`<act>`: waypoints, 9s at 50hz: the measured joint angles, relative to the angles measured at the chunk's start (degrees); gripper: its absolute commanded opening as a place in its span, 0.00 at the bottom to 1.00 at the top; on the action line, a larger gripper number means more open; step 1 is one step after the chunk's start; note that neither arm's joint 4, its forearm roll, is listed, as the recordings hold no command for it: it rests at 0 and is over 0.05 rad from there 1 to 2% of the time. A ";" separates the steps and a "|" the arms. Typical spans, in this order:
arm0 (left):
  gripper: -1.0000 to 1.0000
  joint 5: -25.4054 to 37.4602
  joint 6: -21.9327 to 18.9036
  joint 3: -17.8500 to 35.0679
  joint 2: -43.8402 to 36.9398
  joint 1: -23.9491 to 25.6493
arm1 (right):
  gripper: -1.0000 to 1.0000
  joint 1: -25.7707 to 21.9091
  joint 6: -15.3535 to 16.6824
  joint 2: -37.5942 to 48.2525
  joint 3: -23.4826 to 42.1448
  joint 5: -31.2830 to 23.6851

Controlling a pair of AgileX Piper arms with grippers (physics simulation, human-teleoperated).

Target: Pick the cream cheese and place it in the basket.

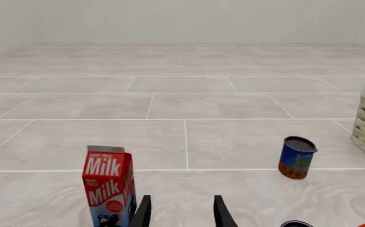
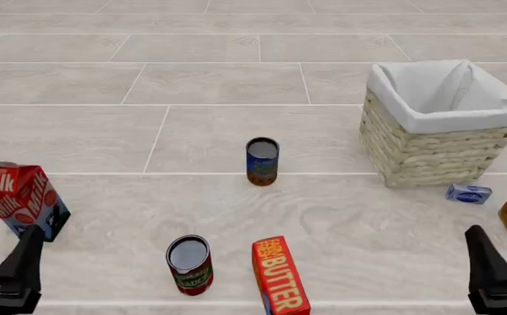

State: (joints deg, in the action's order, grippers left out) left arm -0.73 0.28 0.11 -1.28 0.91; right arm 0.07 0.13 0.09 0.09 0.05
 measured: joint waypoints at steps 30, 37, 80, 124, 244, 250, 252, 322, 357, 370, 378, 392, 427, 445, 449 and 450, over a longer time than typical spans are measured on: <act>1.00 0.93 -0.06 -0.04 -0.67 0.82 | 1.00 1.15 -0.23 1.00 11.96 -8.65; 1.00 0.82 -0.20 -0.07 -1.48 1.35 | 1.00 1.42 0.70 5.14 15.44 -9.28; 1.00 1.52 -0.67 -0.08 -4.65 4.83 | 1.00 13.04 27.31 34.19 32.01 -19.67; 1.00 -1.21 -1.36 -0.10 -9.72 6.90 | 1.00 17.66 47.17 61.42 43.98 -20.80; 1.00 -0.29 -3.33 -0.11 -13.62 7.00 | 1.00 23.59 65.40 102.08 51.74 -2.89; 1.00 0.21 -3.43 -0.11 -13.28 7.00 | 1.00 24.15 65.81 103.22 52.11 -1.98; 1.00 0.35 -3.46 -0.11 -13.17 7.00 | 1.00 24.26 65.96 103.61 52.19 -1.64; 1.00 -1.85 -4.92 -0.11 -17.57 6.62 | 0.00 22.63 67.92 110.80 55.19 2.33; 1.00 -4.27 -4.70 -0.11 -19.46 7.37 | 0.00 18.93 68.02 99.60 39.08 13.01; 1.00 -9.14 -4.52 -0.11 -24.05 7.78 | 0.00 14.75 68.47 85.05 30.24 8.37; 1.00 -13.34 -4.41 -0.11 -28.03 8.07 | 0.00 11.85 68.47 73.29 27.08 1.55; 1.00 -23.79 -4.17 -0.10 -38.10 8.60 | 0.00 6.03 62.24 56.65 33.15 -16.14; 1.00 -39.19 -3.37 -0.11 -52.69 9.10 | 0.00 -1.45 26.33 55.04 65.66 -39.17; 1.00 -42.71 -3.25 -0.11 -55.55 8.73 | 0.00 -0.44 16.84 65.82 78.47 -42.43; 1.00 -43.94 -3.23 -0.11 -56.75 8.72 | 0.00 -0.07 15.56 68.65 81.18 -43.25; 1.00 -44.21 -3.23 -0.11 -57.01 8.72 | 0.00 0.02 15.28 69.29 81.77 -43.41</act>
State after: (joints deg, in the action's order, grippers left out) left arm -44.93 -2.95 0.00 -58.30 9.62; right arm 0.09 15.41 69.37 81.86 -43.36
